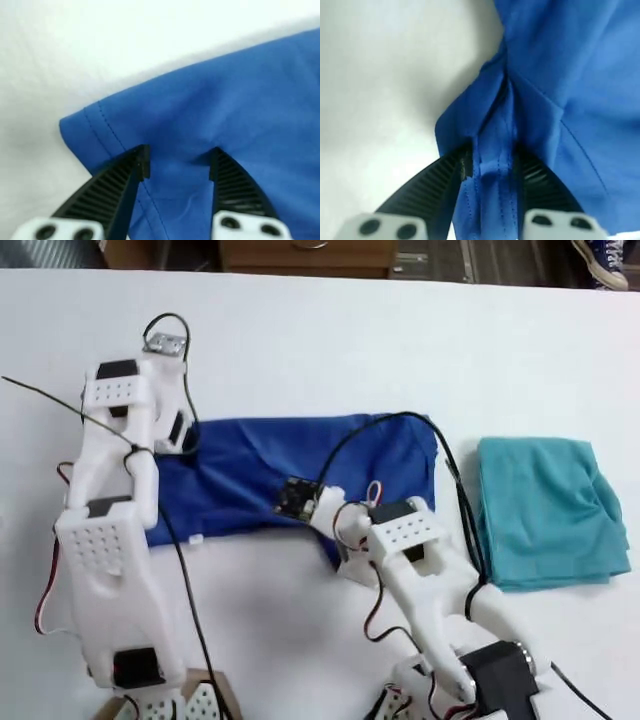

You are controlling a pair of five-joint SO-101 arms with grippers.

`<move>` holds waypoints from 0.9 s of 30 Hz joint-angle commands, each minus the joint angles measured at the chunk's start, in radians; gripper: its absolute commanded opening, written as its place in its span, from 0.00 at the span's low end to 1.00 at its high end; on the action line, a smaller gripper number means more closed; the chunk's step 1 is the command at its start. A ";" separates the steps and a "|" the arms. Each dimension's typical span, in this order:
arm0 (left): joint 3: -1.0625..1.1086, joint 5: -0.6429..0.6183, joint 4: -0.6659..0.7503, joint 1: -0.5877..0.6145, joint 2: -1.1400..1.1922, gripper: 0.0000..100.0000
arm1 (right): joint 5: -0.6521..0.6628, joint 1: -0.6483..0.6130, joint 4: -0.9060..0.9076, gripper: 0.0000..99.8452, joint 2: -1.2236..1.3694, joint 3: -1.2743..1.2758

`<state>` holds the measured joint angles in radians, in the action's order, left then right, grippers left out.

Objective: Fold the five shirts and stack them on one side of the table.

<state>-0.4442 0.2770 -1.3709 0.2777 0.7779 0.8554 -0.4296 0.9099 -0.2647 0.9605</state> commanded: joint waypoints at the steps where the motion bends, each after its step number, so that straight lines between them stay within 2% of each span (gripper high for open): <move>1: -0.018 -0.006 0.040 -0.012 0.008 0.21 | 0.000 0.015 -0.002 0.12 0.004 -0.028; 5: -0.018 -0.006 0.040 -0.012 0.008 0.21 | 0.000 0.019 -0.001 0.02 0.002 -0.060; 12: -0.018 -0.006 0.040 -0.012 0.008 0.21 | -0.002 0.012 0.091 0.02 -0.015 -0.127; 18: -0.018 -0.006 0.040 -0.012 0.008 0.21 | -0.002 0.008 0.189 0.02 -0.150 -0.137; 23: -0.018 -0.006 0.040 -0.012 0.008 0.21 | -0.002 -0.042 0.282 0.02 -0.208 -0.135; 27: -0.018 -0.006 0.040 -0.012 0.008 0.21 | -0.002 -0.090 0.288 0.02 -0.208 -0.127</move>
<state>-0.4442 0.2770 -1.3709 0.2777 0.7779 0.8539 -0.4925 1.1891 -0.4350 0.8592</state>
